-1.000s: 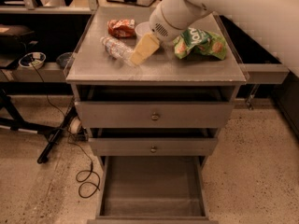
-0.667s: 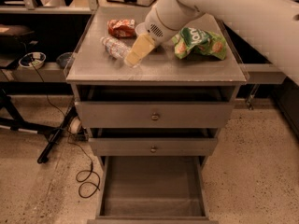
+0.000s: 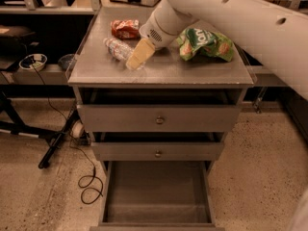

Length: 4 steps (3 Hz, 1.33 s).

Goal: Place water bottle into bottom drawer

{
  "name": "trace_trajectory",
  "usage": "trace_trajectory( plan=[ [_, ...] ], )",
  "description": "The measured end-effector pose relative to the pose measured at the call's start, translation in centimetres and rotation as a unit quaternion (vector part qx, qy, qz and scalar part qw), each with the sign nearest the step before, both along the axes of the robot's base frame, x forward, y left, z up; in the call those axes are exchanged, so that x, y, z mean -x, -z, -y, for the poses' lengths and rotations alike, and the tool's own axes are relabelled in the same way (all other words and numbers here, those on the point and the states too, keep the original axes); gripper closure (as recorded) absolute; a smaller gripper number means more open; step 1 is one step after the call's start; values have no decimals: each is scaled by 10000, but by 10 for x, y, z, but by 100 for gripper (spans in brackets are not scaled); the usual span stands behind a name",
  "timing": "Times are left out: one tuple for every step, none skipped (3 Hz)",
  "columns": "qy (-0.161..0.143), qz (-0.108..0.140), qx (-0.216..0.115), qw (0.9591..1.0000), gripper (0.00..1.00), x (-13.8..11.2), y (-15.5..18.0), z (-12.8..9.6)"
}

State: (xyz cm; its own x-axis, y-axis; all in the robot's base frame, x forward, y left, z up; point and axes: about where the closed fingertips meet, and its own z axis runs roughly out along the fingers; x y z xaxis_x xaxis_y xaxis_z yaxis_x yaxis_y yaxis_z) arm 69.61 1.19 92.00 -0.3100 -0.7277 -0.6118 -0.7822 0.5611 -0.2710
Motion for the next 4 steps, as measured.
trace_trajectory(
  plan=[
    [69,-281,160,9995,0,-16,25,-1],
    [72,-283,158,9994,0,-16,26,-1],
    [122,-301,23,9995,0,-22,30,-6],
    [74,-369,-154,9992,0,-31,33,-17]
  ],
)
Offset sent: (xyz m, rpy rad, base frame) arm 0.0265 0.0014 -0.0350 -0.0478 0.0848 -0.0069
